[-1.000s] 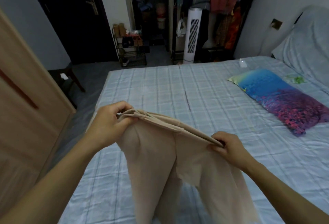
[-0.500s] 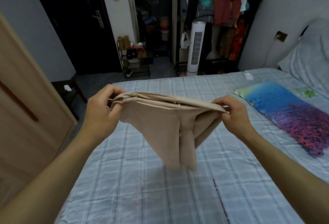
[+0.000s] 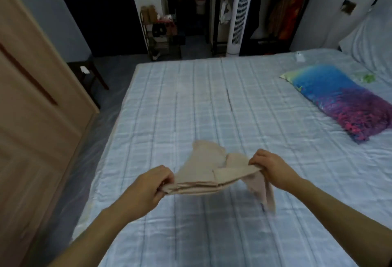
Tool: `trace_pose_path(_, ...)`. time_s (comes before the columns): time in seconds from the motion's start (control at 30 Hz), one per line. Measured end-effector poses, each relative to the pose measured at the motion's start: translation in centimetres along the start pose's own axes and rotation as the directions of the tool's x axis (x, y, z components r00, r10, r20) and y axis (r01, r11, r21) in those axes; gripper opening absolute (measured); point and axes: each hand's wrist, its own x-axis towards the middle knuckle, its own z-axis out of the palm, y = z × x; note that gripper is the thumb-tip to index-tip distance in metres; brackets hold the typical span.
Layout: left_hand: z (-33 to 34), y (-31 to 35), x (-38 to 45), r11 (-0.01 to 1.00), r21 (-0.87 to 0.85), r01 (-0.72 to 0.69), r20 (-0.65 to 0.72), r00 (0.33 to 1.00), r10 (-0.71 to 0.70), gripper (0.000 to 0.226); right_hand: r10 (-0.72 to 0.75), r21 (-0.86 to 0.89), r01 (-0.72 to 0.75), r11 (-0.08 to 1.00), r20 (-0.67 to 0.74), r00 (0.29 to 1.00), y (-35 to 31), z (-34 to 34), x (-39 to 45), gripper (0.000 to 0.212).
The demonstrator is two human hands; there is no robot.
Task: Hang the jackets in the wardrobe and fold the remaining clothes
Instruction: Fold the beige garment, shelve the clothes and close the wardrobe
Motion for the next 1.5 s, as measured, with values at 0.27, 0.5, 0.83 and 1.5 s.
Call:
trace_pose_path(0.27,11.8,-2.3,-11.9,0.995,0.092,0.024,0.400,0.915,-0.059,0.024,0.102,0.123,-0.158,0.980,0.369,0.924,-3.1,14.5,-14.3,0.021)
trace_pose_path(0.5,16.3,-3.1,-16.5,0.946,0.320,0.042,0.725,0.633,-0.273,0.027,0.173,0.067,-0.282,0.957,0.648,0.741,-5.9,19.0,-18.2,0.038)
trace_pose_path(0.83,14.3,-6.7,-7.8,0.960,0.232,0.156,0.544,0.797,-0.261,0.039,0.426,0.076,-0.466,0.882,0.298,0.855,-7.3,16.6,-11.6,0.039)
trace_pose_path(1.5,18.2,-20.1,15.2,0.910,0.170,0.377,0.327,0.850,-0.413,0.026,0.792,0.390,-0.795,0.464,0.219,0.570,8.7,25.4,9.1,0.052)
